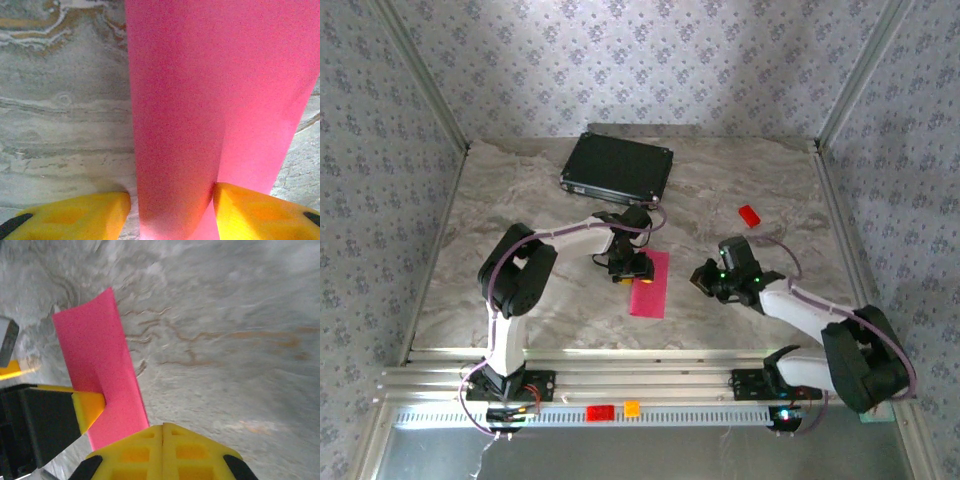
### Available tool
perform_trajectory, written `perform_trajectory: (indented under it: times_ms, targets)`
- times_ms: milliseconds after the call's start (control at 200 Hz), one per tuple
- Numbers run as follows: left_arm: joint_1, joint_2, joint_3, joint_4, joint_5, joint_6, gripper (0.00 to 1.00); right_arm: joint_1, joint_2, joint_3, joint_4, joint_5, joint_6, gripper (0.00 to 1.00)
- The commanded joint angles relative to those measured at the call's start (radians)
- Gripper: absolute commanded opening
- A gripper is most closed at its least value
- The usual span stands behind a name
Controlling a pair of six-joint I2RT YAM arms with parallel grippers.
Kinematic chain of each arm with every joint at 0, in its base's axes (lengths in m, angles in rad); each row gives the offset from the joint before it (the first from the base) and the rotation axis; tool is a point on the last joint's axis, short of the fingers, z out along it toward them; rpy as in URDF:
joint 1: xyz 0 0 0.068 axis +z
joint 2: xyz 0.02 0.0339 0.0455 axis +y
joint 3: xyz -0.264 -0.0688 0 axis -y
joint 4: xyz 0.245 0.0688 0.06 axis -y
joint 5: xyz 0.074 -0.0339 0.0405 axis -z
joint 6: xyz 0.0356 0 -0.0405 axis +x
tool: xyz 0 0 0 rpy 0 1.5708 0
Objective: Fold a paper plane with a square sheet of paper (pick it up from the middle)
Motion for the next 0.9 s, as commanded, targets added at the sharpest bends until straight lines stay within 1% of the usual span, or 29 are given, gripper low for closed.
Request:
perform_trajectory:
  times_ms: [0, 85, 375, 535, 895]
  targets:
    - [-0.003, 0.150, -0.075, 0.036, -0.120, 0.026, 0.53, 0.032, 0.077, 0.074, 0.032, -0.042, -0.038, 0.03]
    - [-0.004, 0.152, -0.077, 0.038, -0.119, 0.026, 0.53, 0.062, 0.146, 0.110, 0.059, -0.057, -0.039, 0.00]
    - [-0.004, 0.154, -0.076, 0.039, -0.119, 0.026, 0.53, 0.120, 0.314, 0.185, 0.127, -0.091, -0.020, 0.00]
    - [-0.004, 0.154, -0.076, 0.039, -0.118, 0.026, 0.53, 0.137, 0.363, 0.197, 0.156, -0.109, -0.011, 0.00]
    - [-0.006, 0.157, -0.077, 0.040, -0.115, 0.025, 0.53, 0.143, 0.413, 0.201, 0.218, -0.137, 0.006, 0.00]
